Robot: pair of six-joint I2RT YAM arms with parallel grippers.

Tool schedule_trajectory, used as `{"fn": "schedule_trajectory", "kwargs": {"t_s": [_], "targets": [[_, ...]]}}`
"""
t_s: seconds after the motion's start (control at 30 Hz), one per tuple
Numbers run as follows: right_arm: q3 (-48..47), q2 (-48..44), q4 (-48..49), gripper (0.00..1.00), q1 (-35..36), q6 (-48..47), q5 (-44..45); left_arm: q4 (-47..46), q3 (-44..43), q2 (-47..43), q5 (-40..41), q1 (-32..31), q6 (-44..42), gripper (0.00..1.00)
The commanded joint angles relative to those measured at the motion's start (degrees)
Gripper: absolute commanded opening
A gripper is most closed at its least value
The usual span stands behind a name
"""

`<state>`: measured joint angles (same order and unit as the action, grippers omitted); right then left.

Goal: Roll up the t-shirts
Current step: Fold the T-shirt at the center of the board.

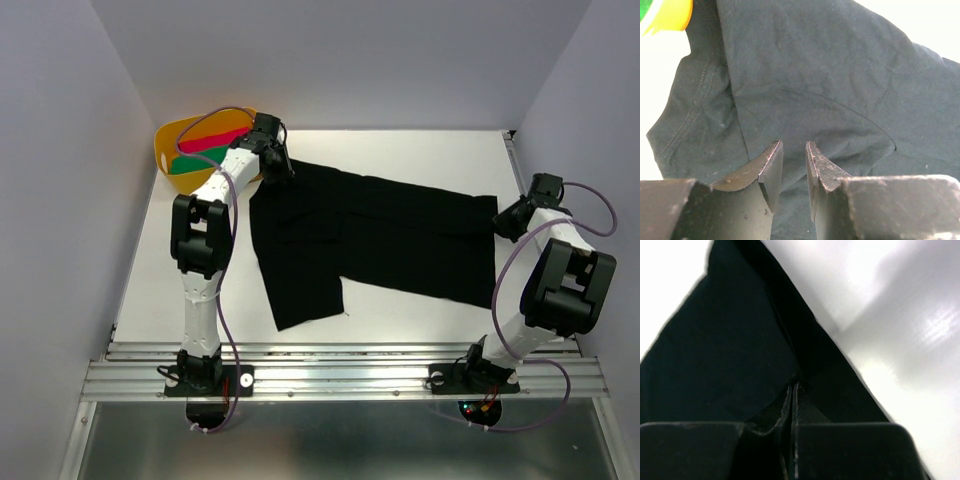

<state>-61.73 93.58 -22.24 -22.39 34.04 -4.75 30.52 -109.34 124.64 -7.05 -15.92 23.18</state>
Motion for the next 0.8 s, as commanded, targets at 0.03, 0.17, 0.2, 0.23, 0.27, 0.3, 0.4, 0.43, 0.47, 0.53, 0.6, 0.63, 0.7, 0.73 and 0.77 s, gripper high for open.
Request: {"fn": "schedule_trajectory", "kwargs": {"t_s": [0.03,0.17,0.2,0.23,0.27,0.3,0.4,0.43,0.47,0.53,0.6,0.63,0.7,0.73,0.77], "targets": [[4.4,-3.0,-3.1,0.01,0.1,-0.6,-1.3,0.4,1.0,-5.3,0.3,0.0,-0.5,0.37],[7.2,-4.0,-3.6,0.05,0.1,-0.5,-0.1,0.2,2.0,-6.8,0.3,0.0,-0.4,0.37],[7.7,-4.1,-3.5,0.09,0.1,-0.5,-0.2,0.2,2.2,-7.0,0.3,0.1,-0.5,0.37],[8.0,-4.0,-3.6,0.09,0.1,-0.4,-0.6,0.1,2.5,-7.3,0.3,0.0,-0.5,0.37],[8.7,-4.1,-3.5,0.09,0.1,-0.4,-0.7,-0.1,2.9,-7.7,0.4,0.0,-0.4,0.37],[8.9,-4.1,-3.4,0.09,0.1,-0.3,-0.6,-0.3,3.1,-7.9,0.4,-0.1,-0.5,0.37],[8.9,-4.7,-3.6,0.35,0.1,0.1,1.1,-0.4,3.5,-8.3,-0.2,-0.2,-0.7,0.38],[8.8,-5.1,-3.6,0.37,0.1,0.0,1.6,-0.3,3.5,-8.2,-0.2,-0.5,-0.7,0.38],[8.5,-5.9,-3.6,0.38,0.1,0.0,2.3,-0.2,3.5,-8.0,-0.2,-0.5,-0.9,0.39],[7.6,-6.6,-3.8,0.41,0.1,0.0,3.5,-0.1,3.5,-7.7,-0.6,-0.8,-1.3,0.39],[5.8,-7.5,-4.1,0.4,0.1,-0.4,5.4,0.1,3.4,-6.9,-1.2,-1.0,-1.8,0.4],[4.5,-7.7,-4.2,0.39,0.1,-0.5,6.7,0.1,3.4,-6.6,-1.5,-1.2,-2.1,0.4],[3.3,-7.7,-4.5,0.38,0.1,-0.9,6.8,0.3,3.3,-5.2,-1.7,-1.4,-2.3,0.4],[2.7,-7.4,-4.6,0.34,0.1,-0.7,6.4,0.4,3.3,-4.8,-1.7,-1.6,-2.3,0.4],[2.2,-7.1,-4.1,0.33,0.1,-0.9,6.0,0.4,3.3,-4.4,-1.7,-1.7,-2.2,0.4]]}}
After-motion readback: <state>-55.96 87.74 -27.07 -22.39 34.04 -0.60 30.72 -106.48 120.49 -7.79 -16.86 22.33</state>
